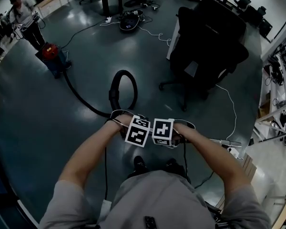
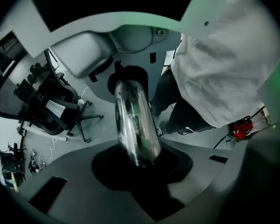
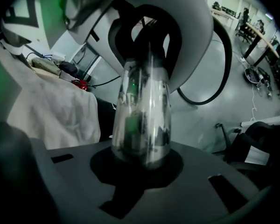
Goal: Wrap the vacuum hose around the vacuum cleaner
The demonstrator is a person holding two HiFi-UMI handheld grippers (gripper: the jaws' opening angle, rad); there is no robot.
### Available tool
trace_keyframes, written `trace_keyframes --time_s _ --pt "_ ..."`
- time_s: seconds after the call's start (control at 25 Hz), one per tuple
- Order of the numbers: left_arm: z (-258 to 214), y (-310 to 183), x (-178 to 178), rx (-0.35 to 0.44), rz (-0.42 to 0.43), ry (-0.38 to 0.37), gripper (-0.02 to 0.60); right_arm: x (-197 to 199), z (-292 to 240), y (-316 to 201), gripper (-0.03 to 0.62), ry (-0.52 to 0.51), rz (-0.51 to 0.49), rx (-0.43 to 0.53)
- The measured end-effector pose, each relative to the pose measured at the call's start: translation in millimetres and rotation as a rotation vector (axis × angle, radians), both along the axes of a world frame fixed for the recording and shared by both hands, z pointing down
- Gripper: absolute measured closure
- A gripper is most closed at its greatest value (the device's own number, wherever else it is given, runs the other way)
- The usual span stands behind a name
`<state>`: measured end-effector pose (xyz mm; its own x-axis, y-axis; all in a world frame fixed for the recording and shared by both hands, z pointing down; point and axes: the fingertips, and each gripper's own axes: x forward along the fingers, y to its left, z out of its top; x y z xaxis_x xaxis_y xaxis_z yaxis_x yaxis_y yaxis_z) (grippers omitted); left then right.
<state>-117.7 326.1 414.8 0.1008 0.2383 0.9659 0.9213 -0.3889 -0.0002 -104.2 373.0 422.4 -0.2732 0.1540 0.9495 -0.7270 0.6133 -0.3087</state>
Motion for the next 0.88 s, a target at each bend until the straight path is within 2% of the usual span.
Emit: trace_keyframes --time_s 0.12,0.24,0.36,0.6,0.88 --pt "1 -6 -7 0.02 -0.001 0.016 0.46 -8 1 -5 0.546 -0.001 -0.02 0.016" --pt "2 -11 -5 0.037 -0.027 0.026 0.46 -3 0 -11 0.543 0.057 -0.089 0.062" --pt "2 -16 -1 0.02 -0.093 0.029 0.462 15 -10 -23 0.485 0.185 -0.221 0.172" --pt "-2 -36 27 -0.013 -0.252 0.044 0.463 65 -29 -49 0.463 0.332 -0.363 0.34" --pt "-5 -62 59 0.01 -0.384 0.05 0.466 108 -45 -79 0.451 0.331 -0.449 0.472"
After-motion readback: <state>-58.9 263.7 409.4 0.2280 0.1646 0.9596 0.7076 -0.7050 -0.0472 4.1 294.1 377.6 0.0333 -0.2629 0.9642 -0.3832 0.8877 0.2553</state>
